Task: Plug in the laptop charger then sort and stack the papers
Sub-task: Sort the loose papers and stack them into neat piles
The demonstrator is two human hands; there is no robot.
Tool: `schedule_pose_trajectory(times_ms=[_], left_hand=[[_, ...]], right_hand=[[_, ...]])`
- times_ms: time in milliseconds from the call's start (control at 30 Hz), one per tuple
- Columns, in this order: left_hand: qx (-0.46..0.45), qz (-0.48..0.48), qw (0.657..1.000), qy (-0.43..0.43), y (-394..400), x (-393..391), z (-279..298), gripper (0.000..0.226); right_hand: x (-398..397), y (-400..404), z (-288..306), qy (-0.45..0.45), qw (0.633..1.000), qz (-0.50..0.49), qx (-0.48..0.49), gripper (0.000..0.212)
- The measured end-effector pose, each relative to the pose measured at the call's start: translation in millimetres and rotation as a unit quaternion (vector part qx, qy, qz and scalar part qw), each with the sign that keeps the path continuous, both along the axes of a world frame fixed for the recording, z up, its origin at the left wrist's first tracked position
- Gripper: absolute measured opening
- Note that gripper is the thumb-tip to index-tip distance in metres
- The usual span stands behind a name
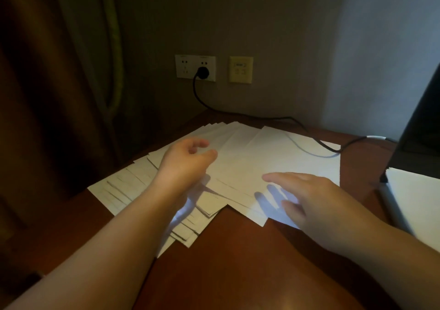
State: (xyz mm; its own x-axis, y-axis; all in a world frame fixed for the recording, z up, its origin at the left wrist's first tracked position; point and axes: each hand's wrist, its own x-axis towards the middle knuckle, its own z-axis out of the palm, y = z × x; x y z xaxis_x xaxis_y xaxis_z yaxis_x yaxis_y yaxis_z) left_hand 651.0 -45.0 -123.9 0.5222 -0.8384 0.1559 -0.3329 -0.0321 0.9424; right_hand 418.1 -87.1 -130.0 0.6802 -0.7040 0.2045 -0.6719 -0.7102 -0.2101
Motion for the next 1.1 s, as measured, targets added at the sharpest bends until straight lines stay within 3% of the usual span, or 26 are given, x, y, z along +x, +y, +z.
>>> schedule_pose_trajectory(times_ms=[133,300,467,633,767,967,1033,1100], left_hand=[[0.023,-0.028,0.993,0.111,2.1,4.0,4.9,0.038],[0.055,-0.083,0.986,0.133,3.7,-1.0,5.4,0.04],[0.067,-0.112,0.97,0.207,5.0,-7.9,4.8,0.027],[0.066,-0.13,0.962,0.231,7.0,-11.9,8.5,0.033],[0.051,-0.168,0.945,0.275,8.1,-13.6,12.9,0.044],[-0.012,-0.232,0.921,0.314,10.9,-17.8,19.7,0.053],[-0.031,-0.189,0.951,0.243,6.7,-14.7,17.6,0.061],[0.002,-0.081,0.997,0.019,1.1,-5.1,11.4,0.06]], right_hand=[[2.3,2.1,-0.6,-0.005,1.0,-0.006,0.023,0.059],[3.8,2.6,-1.8,0.018,0.999,0.017,-0.036,0.062],[8.4,-1.1,-4.7,0.042,0.998,0.046,-0.03,0.059],[5.9,5.3,-2.8,-0.021,0.999,0.036,-0.009,0.061],[9.3,14.9,2.8,-0.058,0.997,0.044,0.031,0.079],[8.8,12.3,-0.9,-0.062,0.996,0.042,-0.048,0.096],[6.0,8.5,-0.7,-0.094,0.992,0.032,-0.079,0.088],[3.1,4.6,-3.9,-0.133,0.985,0.026,-0.105,0.07]])
